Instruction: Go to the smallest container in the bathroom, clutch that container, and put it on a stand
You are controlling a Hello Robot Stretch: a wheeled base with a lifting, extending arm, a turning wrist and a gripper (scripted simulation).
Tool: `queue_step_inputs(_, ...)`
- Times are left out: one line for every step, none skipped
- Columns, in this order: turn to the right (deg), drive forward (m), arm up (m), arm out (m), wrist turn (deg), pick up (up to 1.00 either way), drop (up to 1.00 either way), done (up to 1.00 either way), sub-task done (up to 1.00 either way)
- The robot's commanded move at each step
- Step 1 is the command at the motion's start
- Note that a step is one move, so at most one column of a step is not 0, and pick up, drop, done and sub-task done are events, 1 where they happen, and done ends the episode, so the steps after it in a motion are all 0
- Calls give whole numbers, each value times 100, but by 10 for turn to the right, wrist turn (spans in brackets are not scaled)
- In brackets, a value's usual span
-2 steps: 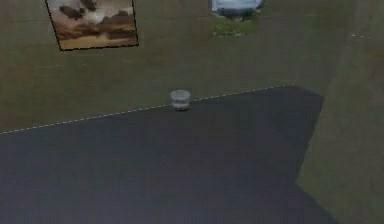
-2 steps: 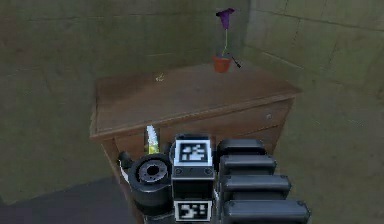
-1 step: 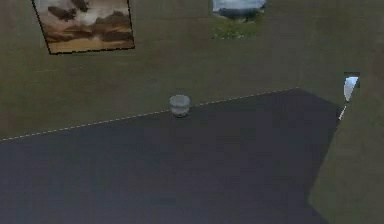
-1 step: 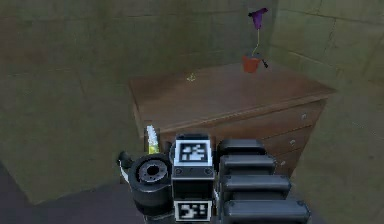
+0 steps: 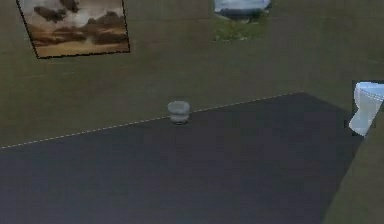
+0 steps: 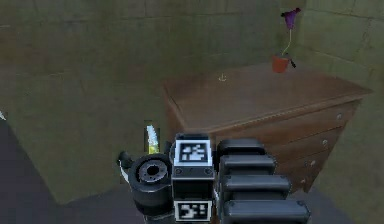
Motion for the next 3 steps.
queue_step_inputs(-450, 0, 0, 0, 0, 0, 0, 0, 0)
queue_step_inputs(-450, 0, 0, 0, 0, 0, 0, 0, 0)
queue_step_inputs(-180, 0, 0, 0, 0, 0, 0, 0, 0)
